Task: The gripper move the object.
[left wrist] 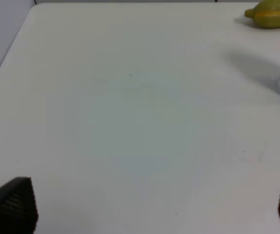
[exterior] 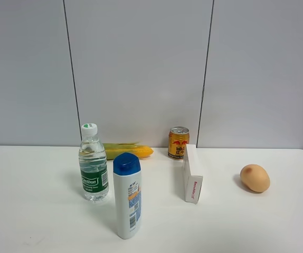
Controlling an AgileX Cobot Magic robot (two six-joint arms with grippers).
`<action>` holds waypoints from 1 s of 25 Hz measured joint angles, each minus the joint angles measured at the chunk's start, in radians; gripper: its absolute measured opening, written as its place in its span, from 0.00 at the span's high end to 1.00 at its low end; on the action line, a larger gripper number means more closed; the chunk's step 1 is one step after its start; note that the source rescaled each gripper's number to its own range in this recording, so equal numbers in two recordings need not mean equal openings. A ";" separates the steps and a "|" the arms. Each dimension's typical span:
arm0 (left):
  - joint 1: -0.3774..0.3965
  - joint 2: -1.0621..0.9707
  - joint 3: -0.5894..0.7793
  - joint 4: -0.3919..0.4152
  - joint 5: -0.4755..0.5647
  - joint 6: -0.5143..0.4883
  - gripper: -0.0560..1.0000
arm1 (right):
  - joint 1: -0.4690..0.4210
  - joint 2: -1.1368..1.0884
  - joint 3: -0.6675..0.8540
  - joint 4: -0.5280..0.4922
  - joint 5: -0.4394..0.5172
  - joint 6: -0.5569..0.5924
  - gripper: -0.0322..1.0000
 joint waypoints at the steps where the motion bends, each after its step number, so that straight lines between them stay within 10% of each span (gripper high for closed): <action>1: 0.000 0.000 0.000 0.000 0.000 0.000 0.00 | 0.000 -0.026 0.036 0.032 0.000 -0.011 0.10; 25: 0.000 0.000 0.000 0.000 0.000 0.000 0.00 | 0.000 -0.293 0.301 0.053 -0.050 0.028 0.10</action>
